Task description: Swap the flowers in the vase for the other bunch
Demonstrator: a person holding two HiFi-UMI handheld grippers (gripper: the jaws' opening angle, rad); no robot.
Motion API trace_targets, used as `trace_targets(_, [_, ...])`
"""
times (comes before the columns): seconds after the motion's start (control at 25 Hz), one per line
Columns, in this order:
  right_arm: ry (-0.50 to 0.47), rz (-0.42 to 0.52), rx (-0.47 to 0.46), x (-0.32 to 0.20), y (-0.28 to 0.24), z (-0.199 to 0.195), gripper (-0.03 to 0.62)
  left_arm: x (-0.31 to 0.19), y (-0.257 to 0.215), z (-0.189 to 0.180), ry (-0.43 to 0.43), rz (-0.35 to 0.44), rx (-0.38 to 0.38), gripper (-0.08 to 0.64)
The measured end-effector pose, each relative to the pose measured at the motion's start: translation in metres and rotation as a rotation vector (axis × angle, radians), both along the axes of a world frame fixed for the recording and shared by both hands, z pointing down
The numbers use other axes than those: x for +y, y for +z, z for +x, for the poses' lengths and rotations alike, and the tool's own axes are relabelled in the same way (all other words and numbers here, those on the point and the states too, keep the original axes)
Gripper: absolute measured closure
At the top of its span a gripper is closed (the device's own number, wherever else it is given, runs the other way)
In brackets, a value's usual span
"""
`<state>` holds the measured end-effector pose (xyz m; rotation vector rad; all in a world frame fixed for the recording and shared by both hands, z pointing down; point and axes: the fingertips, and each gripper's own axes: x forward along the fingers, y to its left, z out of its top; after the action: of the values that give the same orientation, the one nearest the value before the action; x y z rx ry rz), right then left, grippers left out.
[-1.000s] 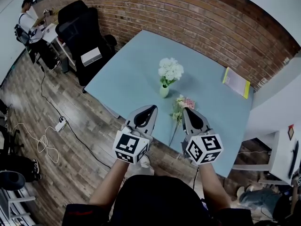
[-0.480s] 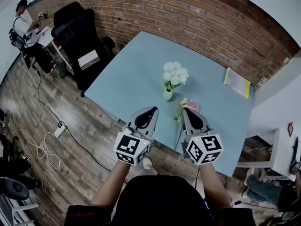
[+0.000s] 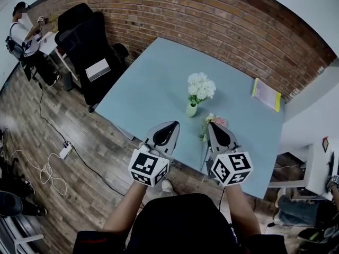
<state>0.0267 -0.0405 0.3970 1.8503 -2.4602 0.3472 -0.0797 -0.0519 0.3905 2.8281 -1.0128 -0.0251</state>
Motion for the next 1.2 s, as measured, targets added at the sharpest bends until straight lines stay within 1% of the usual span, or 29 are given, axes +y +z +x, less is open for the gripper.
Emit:
trace_targets(0.2, [0.015,0.008,0.011,-0.004,-0.001,-0.003,0.579,-0.006,0.0,-0.005,0.012,0.006,0.011,0.551])
trace_targets(0.44, [0.028,0.007,0.019,-0.009,-0.004,0.0,0.58,-0.013,-0.002,0.0,0.026,-0.003,0.018,0.551])
trace_targets(0.68, [0.027,0.017,0.022,-0.016,-0.006,0.013,0.58,-0.019,0.004,0.02,0.038,-0.01,0.001,0.551])
trace_targets(1.04, [0.003,0.02,0.005,-0.038,-0.001,0.031,0.58,-0.037,0.007,0.041,0.027,-0.005,-0.025,0.551])
trace_targets(1.2, [-0.003,0.024,0.001,-0.048,-0.002,0.039,0.58,-0.047,0.005,0.051,0.032,-0.008,-0.008,0.551])
